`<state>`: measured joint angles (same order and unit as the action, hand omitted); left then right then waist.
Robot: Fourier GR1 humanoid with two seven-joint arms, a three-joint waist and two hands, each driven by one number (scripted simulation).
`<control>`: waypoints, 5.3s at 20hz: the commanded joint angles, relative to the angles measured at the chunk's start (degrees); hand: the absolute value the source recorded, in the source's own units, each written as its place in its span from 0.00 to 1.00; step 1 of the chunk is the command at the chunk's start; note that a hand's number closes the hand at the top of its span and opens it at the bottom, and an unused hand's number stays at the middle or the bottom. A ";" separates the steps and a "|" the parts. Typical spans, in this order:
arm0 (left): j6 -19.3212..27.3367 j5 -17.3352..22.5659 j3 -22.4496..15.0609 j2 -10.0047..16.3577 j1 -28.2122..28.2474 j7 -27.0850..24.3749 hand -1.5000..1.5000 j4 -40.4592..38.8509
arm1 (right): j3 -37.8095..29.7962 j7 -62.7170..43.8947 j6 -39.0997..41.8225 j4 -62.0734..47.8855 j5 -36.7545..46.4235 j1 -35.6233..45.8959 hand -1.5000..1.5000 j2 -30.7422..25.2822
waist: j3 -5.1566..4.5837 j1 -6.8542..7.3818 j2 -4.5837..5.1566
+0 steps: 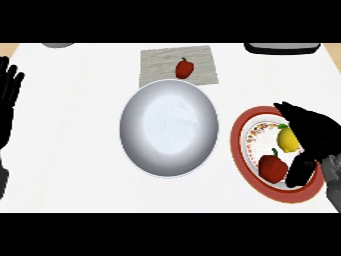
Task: Pick the lemon from the plate and place it in the bowl
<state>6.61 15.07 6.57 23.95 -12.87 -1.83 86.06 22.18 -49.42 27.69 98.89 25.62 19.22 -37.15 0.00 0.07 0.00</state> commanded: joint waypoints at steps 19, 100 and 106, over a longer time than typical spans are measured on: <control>-4.50 -3.44 3.80 -3.95 0.38 -1.67 0.50 -1.92 | -8.38 22.92 -2.39 -19.44 18.28 -1.69 0.00 7.88 | 0.01 0.28 0.04; -6.37 -7.17 5.19 -6.57 -4.25 0.99 0.50 -2.88 | -13.64 106.67 12.13 -72.28 6.32 59.05 1.00 7.73 | -0.06 2.28 0.16; -4.60 -8.60 4.85 -7.71 -4.53 -0.03 0.50 -3.82 | -8.92 101.37 12.43 -69.94 5.65 60.89 1.00 13.86 | -0.06 1.00 0.12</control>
<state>1.16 7.14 11.69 17.10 -17.60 -1.07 82.76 11.12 47.05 28.66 28.47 31.74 78.69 -26.14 -0.06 1.86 0.20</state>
